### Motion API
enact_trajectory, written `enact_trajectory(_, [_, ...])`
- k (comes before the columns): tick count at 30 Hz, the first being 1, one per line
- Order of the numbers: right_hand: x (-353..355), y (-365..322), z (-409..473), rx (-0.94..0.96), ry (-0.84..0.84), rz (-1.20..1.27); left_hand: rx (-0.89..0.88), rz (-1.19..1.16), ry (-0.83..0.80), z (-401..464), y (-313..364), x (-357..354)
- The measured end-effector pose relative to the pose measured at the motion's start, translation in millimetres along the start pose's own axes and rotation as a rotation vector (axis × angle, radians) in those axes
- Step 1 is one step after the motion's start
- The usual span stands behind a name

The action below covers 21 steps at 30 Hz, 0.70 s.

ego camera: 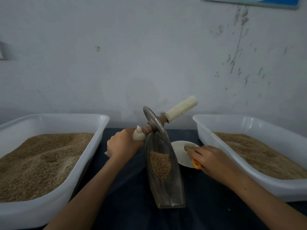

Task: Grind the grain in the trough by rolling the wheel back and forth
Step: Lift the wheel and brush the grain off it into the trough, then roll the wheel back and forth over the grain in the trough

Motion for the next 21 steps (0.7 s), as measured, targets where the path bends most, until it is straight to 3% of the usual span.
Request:
enact_trajectory(8, [-17, -4, -17, 0.046, -0.053, -0.139, -0.034, -0.002, -0.015, -2, 1, -2])
enact_trajectory(21, [-37, -1, -24, -0.021, -0.320, 0.059, -0.086, 0.012, -0.050, -7, 6, -1])
Point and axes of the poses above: each hand's wrist, its own z-axis towards the middle knuckle, its own x-axis out of the back of the hand, y = z × x, the point moved 3 cm from there along z, towards the middle knuckle, and after that the axes turned 15 degrees about -y, right-handed, at the moved point
